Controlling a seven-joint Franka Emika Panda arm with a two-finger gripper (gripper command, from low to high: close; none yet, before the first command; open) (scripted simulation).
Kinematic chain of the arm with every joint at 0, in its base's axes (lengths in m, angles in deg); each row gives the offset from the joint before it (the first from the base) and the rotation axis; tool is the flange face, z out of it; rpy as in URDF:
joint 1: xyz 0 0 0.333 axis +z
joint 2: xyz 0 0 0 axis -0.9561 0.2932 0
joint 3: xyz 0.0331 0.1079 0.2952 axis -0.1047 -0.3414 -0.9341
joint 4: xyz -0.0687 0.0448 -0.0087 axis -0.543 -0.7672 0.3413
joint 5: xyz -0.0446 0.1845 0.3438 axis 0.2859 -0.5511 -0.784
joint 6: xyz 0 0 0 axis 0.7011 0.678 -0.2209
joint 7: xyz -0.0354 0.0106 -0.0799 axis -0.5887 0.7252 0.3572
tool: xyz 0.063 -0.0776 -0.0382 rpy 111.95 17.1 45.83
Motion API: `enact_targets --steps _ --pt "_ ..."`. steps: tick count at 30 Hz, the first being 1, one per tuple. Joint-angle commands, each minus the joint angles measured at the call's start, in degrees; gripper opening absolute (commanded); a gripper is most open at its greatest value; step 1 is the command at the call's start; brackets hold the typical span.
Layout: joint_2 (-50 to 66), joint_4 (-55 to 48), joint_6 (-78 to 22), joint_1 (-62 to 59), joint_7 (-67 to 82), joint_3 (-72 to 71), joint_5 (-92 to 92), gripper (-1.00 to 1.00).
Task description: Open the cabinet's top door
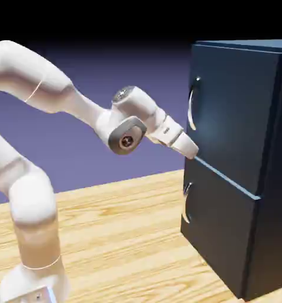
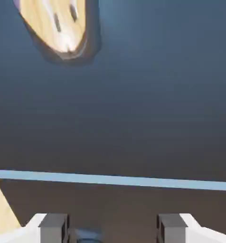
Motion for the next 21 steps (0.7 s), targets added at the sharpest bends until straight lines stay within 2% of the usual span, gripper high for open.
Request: enact_targets --steps 1,21 --pt "-0.92 -0.1 -0.51 -1.06 1.38 -1.03 -2.5 0.0" --pt "-19.38 -2.16 -10.72 -22.18 29.0 -21.6 -52.34 0.0"
